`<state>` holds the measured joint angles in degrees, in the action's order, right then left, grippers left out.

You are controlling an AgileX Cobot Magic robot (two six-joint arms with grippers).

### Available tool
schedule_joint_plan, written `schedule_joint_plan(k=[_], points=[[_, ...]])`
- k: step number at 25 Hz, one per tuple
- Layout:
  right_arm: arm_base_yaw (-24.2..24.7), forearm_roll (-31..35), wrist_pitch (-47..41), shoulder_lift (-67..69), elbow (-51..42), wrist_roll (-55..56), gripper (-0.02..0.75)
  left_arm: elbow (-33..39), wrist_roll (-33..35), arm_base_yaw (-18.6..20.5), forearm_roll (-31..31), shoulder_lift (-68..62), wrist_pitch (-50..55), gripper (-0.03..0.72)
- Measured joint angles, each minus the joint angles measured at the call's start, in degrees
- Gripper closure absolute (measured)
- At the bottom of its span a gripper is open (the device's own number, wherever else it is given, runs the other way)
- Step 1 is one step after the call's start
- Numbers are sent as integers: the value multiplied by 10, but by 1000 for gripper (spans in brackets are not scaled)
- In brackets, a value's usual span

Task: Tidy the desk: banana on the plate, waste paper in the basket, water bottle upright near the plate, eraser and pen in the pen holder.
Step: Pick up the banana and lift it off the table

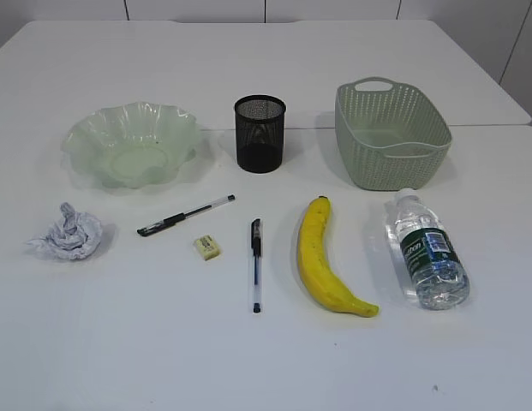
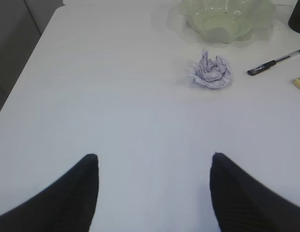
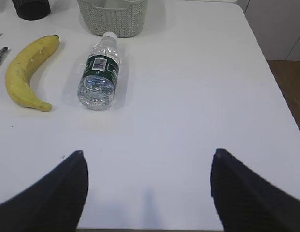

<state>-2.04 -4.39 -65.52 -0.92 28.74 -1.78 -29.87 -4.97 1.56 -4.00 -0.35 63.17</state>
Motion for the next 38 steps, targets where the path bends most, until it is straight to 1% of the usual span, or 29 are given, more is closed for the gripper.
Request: schedule_joint_plan(k=[19,29,33,36,38], points=[[0,2,0,0,0,0,152,0,0,0,2,0,0,188],[0,7,0,0,0,1,151,0,0,0,12,0,0,209],[0,8,10,0,6,18,151,0,0,0,13,0,0,210],[0,8,31,0,11,42,151,-9,0,0,14,0,-31,218],[0,9,49,0,12,49,151,-19,0,0,20,-1,-75,230]])
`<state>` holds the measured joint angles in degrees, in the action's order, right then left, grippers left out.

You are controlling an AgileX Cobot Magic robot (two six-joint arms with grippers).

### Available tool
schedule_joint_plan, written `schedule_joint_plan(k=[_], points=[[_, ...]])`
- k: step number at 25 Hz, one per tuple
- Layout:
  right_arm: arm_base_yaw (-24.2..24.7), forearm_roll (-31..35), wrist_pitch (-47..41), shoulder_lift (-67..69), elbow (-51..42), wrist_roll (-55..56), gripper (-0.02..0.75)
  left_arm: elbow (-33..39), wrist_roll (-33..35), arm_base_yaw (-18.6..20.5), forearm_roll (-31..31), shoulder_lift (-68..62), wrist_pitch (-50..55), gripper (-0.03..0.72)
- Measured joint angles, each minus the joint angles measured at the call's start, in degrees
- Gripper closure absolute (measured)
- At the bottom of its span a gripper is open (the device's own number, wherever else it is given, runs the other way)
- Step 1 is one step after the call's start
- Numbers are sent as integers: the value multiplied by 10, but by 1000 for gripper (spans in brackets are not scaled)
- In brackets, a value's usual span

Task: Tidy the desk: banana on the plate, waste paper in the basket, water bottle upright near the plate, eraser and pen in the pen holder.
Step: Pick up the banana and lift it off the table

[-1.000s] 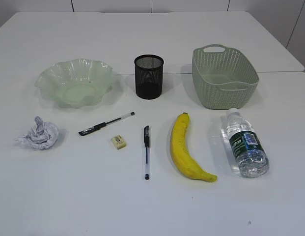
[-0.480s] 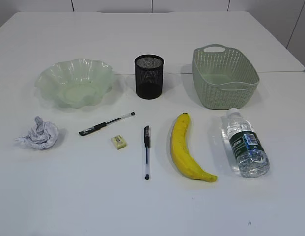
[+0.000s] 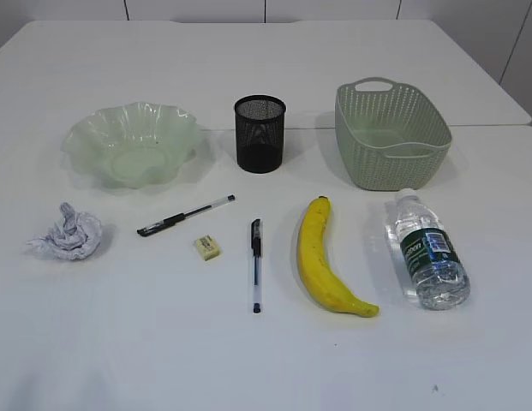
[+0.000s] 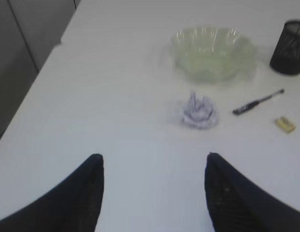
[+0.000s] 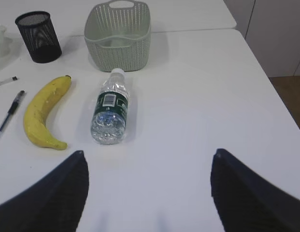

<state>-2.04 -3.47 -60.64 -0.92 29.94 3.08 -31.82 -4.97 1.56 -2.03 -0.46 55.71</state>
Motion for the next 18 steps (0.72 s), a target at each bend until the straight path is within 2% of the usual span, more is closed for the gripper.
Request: schedule_joint_plan(k=[5,11,18], points=[[0,23,41,50,7,2,151,-7,0,0,12,-37,-38,239],[0,30,66,160,48,3,151,-16,0,0,79,-135,-69,240],[0,30,116,242,89,-5,151,-88,0,0,104,-259,-54,241]])
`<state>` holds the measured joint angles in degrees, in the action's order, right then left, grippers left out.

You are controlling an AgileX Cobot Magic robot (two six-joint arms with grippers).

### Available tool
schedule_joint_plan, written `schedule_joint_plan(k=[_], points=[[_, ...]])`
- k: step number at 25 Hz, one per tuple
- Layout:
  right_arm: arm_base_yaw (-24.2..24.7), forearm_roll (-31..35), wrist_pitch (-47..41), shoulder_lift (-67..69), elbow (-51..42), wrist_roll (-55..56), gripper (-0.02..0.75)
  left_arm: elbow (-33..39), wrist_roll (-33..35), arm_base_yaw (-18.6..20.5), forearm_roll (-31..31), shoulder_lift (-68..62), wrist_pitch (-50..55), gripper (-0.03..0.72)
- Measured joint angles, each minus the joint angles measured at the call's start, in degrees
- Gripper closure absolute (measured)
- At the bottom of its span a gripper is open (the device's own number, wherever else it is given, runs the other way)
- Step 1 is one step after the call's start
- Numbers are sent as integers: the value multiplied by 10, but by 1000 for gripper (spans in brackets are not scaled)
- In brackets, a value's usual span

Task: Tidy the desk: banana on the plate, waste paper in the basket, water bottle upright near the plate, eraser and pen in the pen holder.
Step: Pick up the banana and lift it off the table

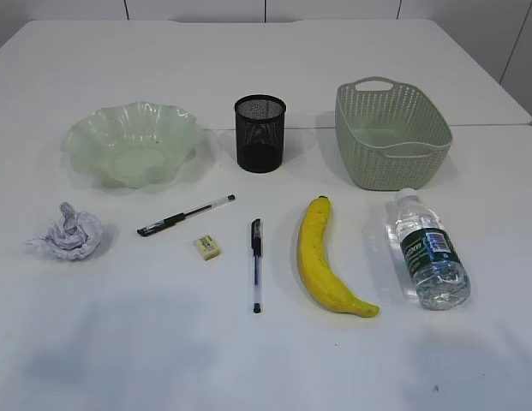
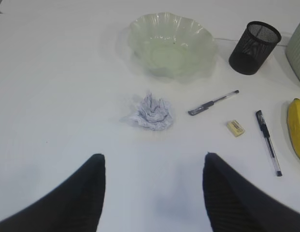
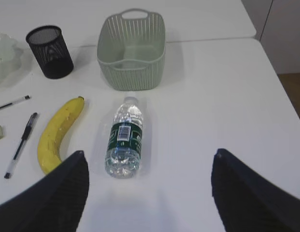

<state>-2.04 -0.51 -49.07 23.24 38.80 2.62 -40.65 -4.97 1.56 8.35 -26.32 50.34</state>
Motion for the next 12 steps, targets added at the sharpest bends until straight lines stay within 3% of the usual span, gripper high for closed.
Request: schedule_joint_plan(k=[8,12], points=[[0,1,20,24,10,-2,152,-69,0,0,-7,-102,15,241],[0,43,21,62,20,-4,158,-78,0,0,-17,-137,30,241]])
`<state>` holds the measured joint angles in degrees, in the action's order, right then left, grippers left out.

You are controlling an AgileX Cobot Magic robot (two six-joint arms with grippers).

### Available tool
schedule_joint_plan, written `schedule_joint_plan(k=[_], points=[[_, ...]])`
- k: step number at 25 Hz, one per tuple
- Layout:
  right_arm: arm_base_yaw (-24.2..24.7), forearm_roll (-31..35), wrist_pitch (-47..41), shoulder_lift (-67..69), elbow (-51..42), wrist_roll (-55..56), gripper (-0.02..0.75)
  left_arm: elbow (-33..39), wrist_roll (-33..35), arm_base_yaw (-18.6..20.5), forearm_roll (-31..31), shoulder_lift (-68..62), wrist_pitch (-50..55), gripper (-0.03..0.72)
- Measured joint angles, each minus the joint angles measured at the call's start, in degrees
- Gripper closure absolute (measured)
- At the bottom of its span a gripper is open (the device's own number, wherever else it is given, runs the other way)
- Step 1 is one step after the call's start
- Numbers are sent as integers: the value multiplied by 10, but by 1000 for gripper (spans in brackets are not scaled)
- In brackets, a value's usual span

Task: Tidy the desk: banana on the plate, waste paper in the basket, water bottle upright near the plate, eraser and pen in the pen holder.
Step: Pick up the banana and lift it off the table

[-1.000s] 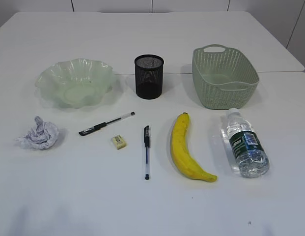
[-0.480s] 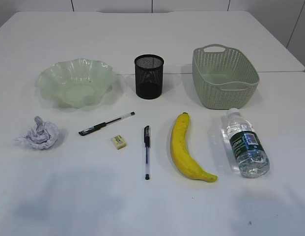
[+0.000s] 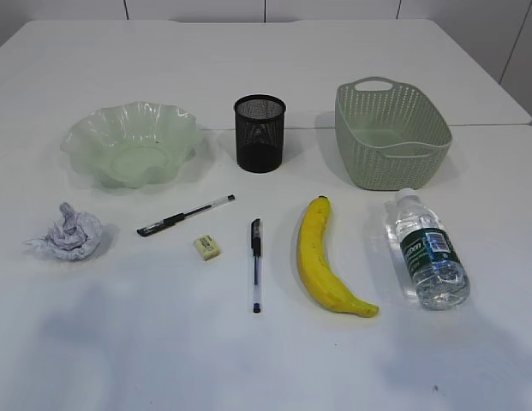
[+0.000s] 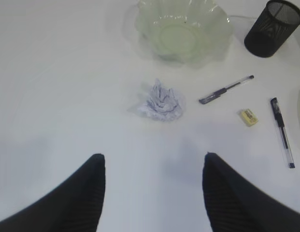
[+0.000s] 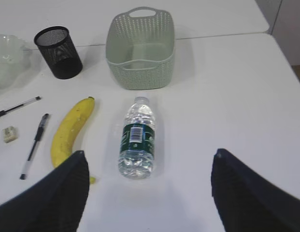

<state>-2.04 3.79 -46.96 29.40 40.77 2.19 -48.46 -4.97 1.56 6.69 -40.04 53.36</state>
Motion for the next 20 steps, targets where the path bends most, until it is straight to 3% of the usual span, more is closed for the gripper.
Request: schedule_joint_plan(k=[6,20], points=[[0,104,-15,101,43,-58,167,0,0,0,-3,-56,22,241],[0,137,-57,308,172,-67,171,0,15,0,-5,-165,87,241]])
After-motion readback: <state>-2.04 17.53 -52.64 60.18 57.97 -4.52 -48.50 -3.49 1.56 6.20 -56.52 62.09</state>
